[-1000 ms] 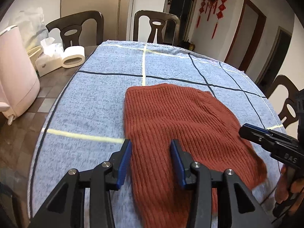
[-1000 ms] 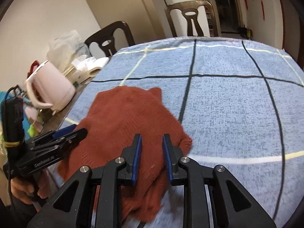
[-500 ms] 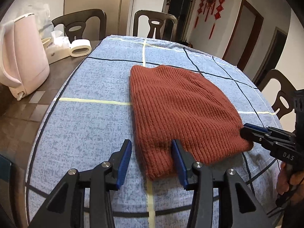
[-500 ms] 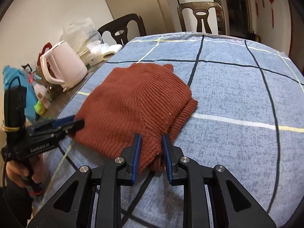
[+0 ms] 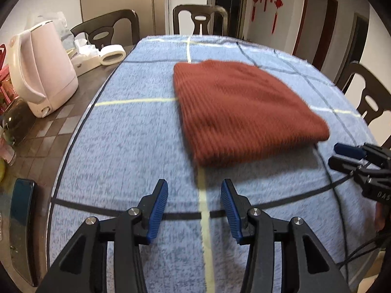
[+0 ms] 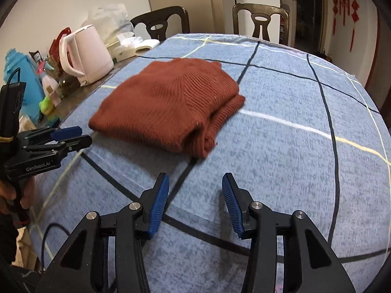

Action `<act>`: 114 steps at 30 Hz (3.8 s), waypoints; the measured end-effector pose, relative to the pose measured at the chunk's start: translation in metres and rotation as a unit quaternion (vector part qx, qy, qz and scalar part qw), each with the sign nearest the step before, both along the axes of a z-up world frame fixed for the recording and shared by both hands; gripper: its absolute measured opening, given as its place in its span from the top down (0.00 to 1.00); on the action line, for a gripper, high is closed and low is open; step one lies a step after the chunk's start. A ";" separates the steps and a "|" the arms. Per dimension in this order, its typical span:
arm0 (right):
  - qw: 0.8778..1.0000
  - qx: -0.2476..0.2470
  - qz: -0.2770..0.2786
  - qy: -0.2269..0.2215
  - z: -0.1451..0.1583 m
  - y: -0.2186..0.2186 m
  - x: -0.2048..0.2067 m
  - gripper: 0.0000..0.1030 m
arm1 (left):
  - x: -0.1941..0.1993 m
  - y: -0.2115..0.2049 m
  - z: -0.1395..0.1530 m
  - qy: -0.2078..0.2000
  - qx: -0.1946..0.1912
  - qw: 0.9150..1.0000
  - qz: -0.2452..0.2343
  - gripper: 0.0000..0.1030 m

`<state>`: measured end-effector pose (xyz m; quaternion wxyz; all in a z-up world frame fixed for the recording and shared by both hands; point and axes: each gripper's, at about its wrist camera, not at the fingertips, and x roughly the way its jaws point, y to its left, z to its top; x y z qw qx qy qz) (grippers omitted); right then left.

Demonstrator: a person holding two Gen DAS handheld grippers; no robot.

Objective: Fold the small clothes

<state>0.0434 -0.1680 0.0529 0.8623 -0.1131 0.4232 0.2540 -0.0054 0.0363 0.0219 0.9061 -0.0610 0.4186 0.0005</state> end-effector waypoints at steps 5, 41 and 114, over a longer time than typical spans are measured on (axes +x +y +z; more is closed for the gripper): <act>0.999 -0.034 -0.007 -0.011 -0.007 0.001 0.000 0.54 | -0.001 -0.001 -0.004 0.000 0.015 1.000 0.001 0.36; 0.998 -0.053 -0.007 -0.019 -0.010 0.005 -0.001 0.38 | -0.001 -0.004 -0.010 0.003 0.011 1.000 -0.004 0.14; 0.998 -0.053 -0.005 -0.018 -0.010 0.008 -0.002 0.31 | 0.001 -0.004 -0.010 0.005 0.013 1.000 -0.003 0.10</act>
